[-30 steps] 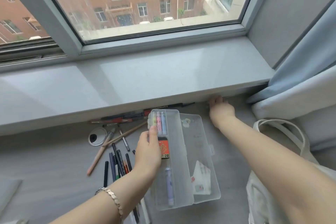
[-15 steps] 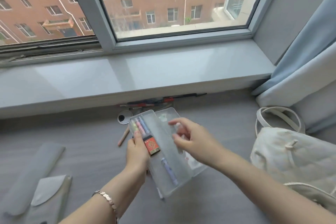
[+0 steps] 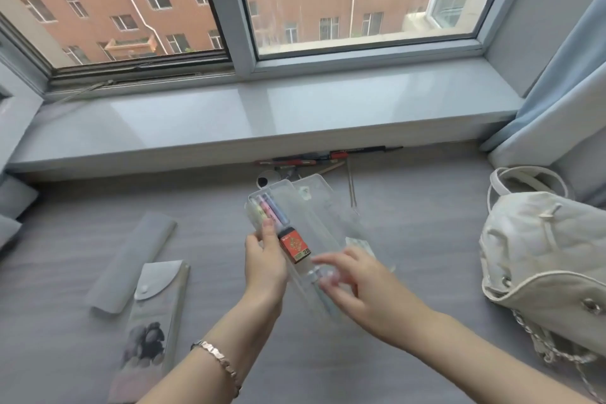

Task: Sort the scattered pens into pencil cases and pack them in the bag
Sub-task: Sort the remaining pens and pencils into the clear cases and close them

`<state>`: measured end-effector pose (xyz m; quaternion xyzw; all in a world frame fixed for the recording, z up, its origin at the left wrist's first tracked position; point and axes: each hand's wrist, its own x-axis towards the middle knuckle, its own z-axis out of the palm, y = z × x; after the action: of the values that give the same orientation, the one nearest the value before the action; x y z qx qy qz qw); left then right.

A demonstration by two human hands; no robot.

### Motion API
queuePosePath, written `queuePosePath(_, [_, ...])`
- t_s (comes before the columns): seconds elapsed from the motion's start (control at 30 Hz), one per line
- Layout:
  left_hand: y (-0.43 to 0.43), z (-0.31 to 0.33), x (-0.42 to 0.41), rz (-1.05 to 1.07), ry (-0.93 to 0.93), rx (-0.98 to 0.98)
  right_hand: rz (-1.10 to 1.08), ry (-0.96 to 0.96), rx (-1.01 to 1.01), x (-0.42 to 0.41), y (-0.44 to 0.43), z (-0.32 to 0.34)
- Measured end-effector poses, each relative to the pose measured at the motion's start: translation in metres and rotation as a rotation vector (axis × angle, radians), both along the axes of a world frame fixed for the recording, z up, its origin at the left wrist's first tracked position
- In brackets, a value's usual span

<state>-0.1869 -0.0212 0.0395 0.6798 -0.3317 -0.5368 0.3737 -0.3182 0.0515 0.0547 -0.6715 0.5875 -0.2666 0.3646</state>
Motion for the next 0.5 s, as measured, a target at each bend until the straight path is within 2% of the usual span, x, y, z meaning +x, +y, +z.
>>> queuePosePath(0.1, [0.008, 0.001, 0.006, 0.011, 0.002, 0.004, -0.141, -0.157, 0.041, 0.005, 0.002, 0.004])
queuePosePath(0.23, [0.018, -0.002, 0.010, 0.036, 0.001, 0.030, -0.194, -0.299, 0.000, 0.021, 0.010, 0.007])
queuePosePath(0.37, [0.022, -0.006, 0.010, 0.032, 0.046, 0.090, -0.165, -0.240, -0.121, 0.035, 0.015, -0.007])
queuePosePath(0.5, [0.022, -0.005, 0.010, 0.053, 0.069, 0.115, -0.016, -0.010, -0.289, 0.035, 0.020, -0.023])
